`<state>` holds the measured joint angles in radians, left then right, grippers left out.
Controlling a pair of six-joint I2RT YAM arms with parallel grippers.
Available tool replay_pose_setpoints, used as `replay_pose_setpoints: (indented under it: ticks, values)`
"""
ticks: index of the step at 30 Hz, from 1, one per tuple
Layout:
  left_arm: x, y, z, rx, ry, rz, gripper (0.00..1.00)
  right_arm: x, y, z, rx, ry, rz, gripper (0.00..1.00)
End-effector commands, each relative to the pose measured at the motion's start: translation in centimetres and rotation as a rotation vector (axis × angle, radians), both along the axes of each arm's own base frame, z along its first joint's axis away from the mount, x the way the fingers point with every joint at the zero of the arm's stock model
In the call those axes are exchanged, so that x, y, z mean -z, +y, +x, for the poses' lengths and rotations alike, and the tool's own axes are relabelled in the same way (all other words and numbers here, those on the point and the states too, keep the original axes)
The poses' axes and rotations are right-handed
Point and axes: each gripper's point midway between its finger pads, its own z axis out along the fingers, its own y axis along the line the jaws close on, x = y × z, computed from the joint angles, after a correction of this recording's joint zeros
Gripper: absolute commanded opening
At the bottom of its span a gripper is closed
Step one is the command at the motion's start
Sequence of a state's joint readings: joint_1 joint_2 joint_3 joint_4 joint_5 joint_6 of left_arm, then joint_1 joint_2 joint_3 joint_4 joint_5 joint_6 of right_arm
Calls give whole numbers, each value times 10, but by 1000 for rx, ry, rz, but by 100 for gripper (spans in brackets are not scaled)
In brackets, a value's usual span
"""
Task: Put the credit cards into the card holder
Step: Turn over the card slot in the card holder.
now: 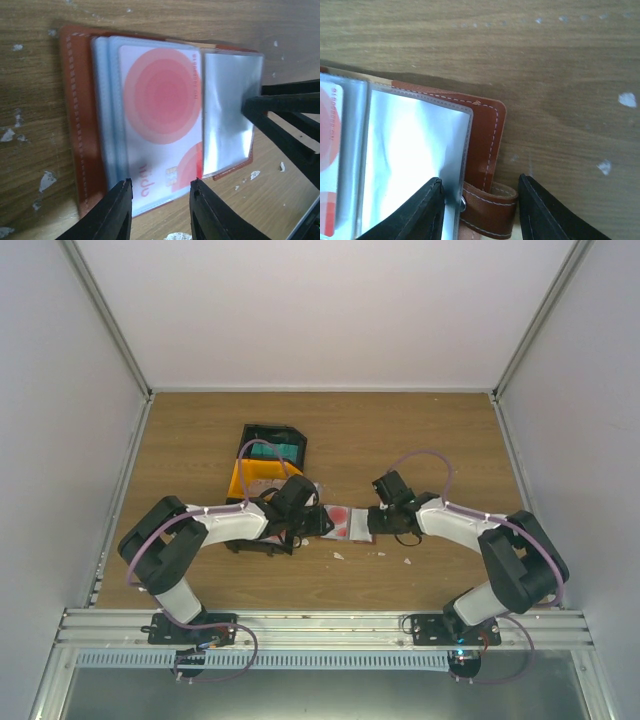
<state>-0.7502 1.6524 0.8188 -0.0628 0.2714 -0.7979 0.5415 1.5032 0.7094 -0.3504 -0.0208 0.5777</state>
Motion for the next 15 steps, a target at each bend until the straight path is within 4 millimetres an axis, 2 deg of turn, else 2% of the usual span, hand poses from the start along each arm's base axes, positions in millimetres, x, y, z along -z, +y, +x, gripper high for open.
replay_pose_setpoints:
  ticks: [1, 4, 8, 13, 15]
  values:
    - [2, -5, 9, 8, -25, -17, 35, -13, -15, -2, 46, -2, -98, 42]
    - [7, -2, 10, 0, -19, 3, 35, -36, -12, 9, 43, -68, -114, 50]
    - [5, -1, 12, 1, -25, 1, 36, -57, 7, 15, -26, -117, -84, 56]
    - [-1, -3, 13, 9, -36, -12, 35, -55, 34, 12, -125, -111, -57, 55]
    - [-3, -3, 13, 12, -39, -15, 34, -50, 38, 11, -142, -108, -81, 55]
